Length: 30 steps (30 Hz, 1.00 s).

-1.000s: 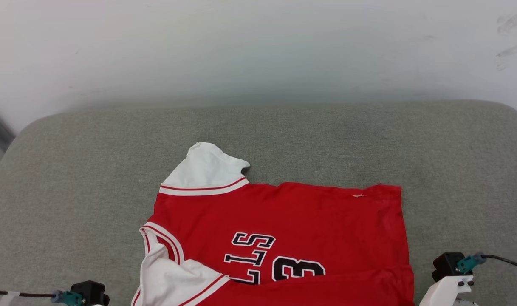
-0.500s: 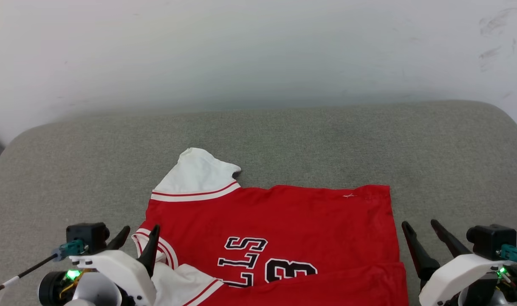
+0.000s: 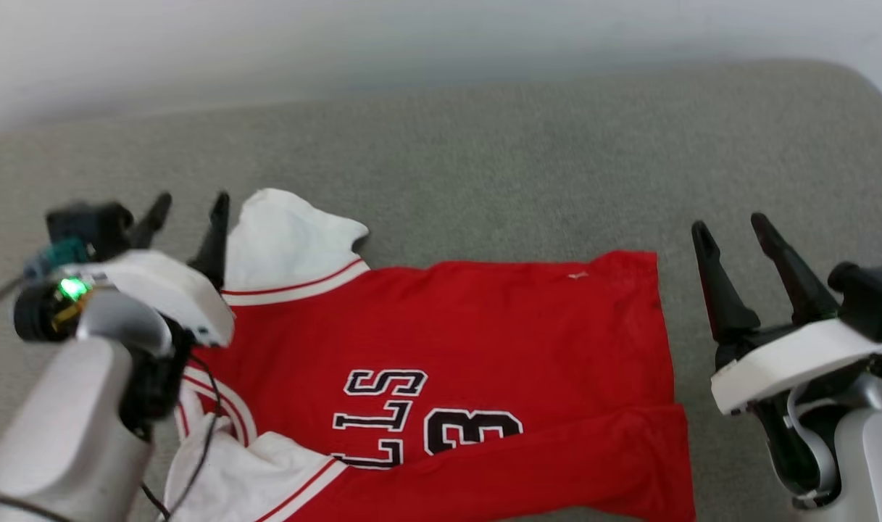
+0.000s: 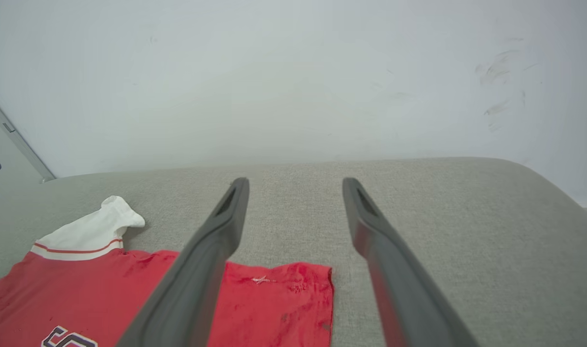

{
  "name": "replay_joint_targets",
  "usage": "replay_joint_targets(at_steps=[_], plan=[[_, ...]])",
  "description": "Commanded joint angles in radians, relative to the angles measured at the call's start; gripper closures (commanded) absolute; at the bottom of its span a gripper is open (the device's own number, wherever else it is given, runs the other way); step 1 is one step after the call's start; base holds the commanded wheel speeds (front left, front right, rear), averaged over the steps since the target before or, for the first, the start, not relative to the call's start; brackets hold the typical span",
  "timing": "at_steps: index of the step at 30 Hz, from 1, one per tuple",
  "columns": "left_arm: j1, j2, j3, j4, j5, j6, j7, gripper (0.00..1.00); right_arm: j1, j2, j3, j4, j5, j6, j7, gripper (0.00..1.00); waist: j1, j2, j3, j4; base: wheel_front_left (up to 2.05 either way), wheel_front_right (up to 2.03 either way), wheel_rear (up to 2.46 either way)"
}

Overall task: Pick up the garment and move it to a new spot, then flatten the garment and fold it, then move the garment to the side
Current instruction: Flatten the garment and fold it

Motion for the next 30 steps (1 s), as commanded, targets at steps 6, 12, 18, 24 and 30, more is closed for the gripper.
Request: replay_joint_targets(at_steps=[6,12,18,24,30], plan=[[-0.2,0.065,-0.017,0.129,-0.048,-0.097,0.191,0.0,-0.086,0.016,0.027,-0.003,-0.002,0.0,-0.017,0.0,-0.0001,0.0,0.151,-0.093,0.0,0.0,0.0],[-0.347,0.129,-0.053,0.263,-0.112,-0.159,0.498,0.0,-0.122,0.035,0.055,0.028,0.011,0.0,-0.044,0.0,-0.0001,0.0,0.204,-0.147,0.0,0.0,0.0],[-0.417,0.173,-0.095,0.371,-0.136,-0.155,0.746,0.0,-0.136,0.055,0.078,0.079,0.032,0.0,-0.079,0.0,-0.0001,0.0,0.244,-0.195,0.0,0.0,0.0],[-0.375,0.161,-0.134,0.453,-0.158,-0.115,0.919,1.0,-0.144,0.063,0.082,0.125,0.057,0.0,-0.1,0.0,-0.0001,0.0,0.265,-0.22,0.0,0.0,0.0],[-0.35,0.138,-0.121,0.44,-0.17,-0.103,0.87,1.0,-0.157,0.059,0.091,0.156,0.097,0.0,-0.07,0.0,-0.0001,0.0,0.262,-0.216,0.0,0.0,0.0]])
